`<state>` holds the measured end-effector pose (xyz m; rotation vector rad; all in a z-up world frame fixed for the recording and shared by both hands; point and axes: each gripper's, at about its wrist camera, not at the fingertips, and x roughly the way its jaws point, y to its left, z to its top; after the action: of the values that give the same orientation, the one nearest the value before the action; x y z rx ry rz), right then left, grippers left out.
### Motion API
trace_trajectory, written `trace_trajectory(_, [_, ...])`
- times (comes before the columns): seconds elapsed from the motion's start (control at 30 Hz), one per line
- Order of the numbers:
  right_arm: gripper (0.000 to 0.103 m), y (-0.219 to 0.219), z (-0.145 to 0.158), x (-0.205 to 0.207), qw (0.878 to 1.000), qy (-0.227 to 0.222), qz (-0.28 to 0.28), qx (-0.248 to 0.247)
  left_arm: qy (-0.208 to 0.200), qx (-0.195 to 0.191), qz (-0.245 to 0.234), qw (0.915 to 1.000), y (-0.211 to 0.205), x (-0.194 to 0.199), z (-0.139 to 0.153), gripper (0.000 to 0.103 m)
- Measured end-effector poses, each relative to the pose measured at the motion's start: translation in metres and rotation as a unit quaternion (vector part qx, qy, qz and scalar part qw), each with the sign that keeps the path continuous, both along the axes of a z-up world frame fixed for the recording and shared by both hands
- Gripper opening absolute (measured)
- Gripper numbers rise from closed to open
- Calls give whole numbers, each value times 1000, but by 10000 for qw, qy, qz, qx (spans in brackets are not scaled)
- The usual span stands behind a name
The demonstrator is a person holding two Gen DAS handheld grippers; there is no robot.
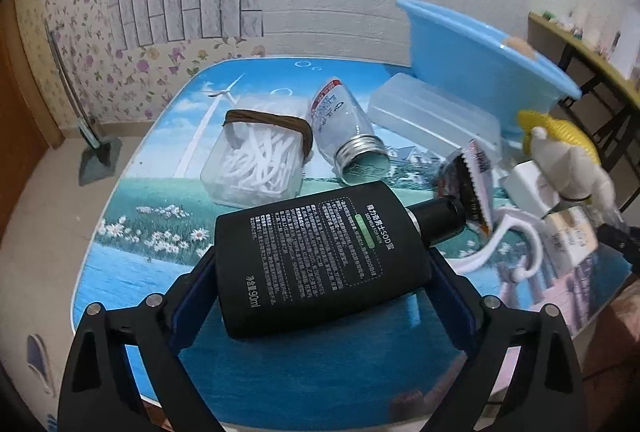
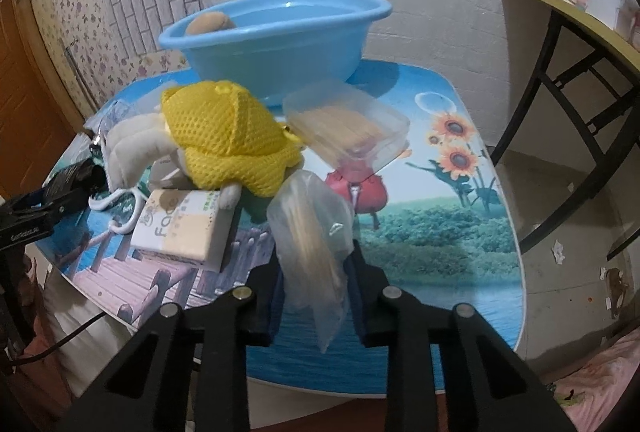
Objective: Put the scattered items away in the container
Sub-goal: 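Grasp the black lotion bottle with the left tool while the right tool grasps the clear bag of sticks, then lower the black bottle into the basin with the left tool while the right tool drops the bag there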
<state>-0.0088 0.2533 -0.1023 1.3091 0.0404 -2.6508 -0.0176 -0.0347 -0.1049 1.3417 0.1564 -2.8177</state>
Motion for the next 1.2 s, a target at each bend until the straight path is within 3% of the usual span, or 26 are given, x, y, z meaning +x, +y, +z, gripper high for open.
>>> trace_trajectory(0.17, [26, 12, 13, 0, 9996, 178, -198, -121, -28, 207, -44, 9998, -3, 7, 5, 95])
trace_trajectory(0.37, [25, 19, 36, -1, 9977, 450, -247, -448, 211, 327, -177, 9991, 3, 14, 29, 95])
trace_trajectory(0.67, [25, 3, 56, -6, 9953, 696, 64, -667, 533, 490, -388, 9966, 14, 8, 65, 95])
trace_trajectory(1.2, [25, -17, 87, -54, 9885, 1128, 430, -912, 848, 615, -987, 9896, 67, -64, 106, 95])
